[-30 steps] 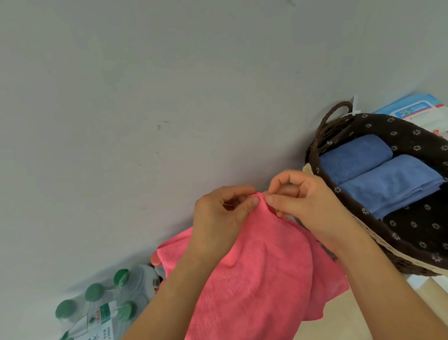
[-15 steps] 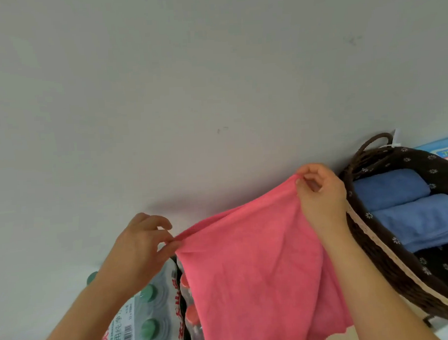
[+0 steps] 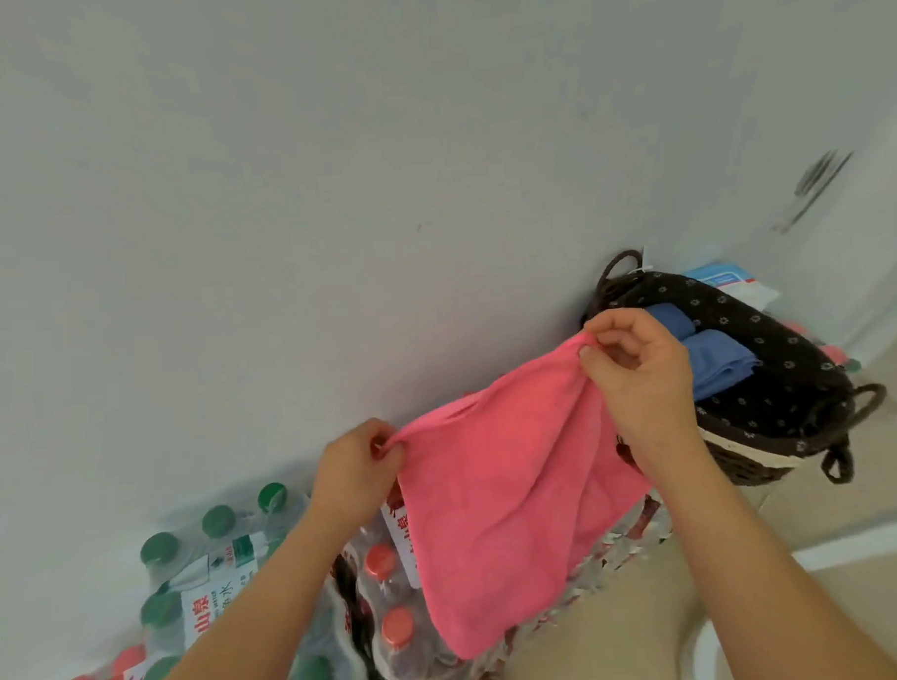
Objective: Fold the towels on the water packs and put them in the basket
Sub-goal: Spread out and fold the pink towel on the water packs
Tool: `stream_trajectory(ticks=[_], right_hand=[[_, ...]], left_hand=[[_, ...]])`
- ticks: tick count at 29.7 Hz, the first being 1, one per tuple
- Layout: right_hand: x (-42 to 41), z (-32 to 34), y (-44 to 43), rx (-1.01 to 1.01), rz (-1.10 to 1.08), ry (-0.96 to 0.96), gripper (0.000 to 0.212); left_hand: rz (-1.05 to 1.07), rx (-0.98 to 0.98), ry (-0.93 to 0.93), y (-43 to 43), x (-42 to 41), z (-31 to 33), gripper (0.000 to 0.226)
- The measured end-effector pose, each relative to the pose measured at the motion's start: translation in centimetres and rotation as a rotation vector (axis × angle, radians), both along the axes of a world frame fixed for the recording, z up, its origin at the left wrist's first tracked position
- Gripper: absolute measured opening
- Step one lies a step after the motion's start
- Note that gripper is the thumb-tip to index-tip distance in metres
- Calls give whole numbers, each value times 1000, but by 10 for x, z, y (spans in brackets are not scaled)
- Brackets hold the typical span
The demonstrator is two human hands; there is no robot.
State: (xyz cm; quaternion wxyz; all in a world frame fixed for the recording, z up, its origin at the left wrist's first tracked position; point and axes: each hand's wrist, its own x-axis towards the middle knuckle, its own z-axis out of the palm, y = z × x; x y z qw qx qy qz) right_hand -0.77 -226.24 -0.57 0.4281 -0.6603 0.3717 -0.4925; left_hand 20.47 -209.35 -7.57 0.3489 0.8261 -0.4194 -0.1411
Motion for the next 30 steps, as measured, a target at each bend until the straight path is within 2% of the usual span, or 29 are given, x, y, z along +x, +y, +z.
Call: stream_trajectory(ticks=[2,4,7,8,10,13,16,18,23,25,27,30], right_hand=[[-7,2,14,-17,-133,8,23],[-26,18,22,7,-151,44,25],[-65,39,25,30,-72,-19,33],[-66,43,17,-11,-65,32,33],[54,-5,-32,10,203,302,28],[145,-93,16,-223,465,483,23],[186,-144,59,-406,561,518,22],[196,-146,71,-408,610,499,23],[181,-131,73,-434,639,464,30],[157,-117,56,-413,520,434,30],[124,-108,30,-337,376,475,29],[71,-105,-12,-143,199,682,21]], left_hand=[[-15,-216,121,37,-4,47,13],[-31,-309,255,66,-12,88,10],[-173,-409,450,104,-37,126,41],[-193,-378,472,103,-48,134,40],[-31,-187,517,95,-35,82,35],[-76,280,495,109,-58,31,33],[-145,502,476,129,-54,0,39],[-159,511,499,132,-53,-8,38],[-239,593,388,129,-43,-14,26],[-276,608,217,118,-37,-13,26],[-262,509,26,101,-31,-10,26],[-217,359,-18,60,-24,-6,25]])
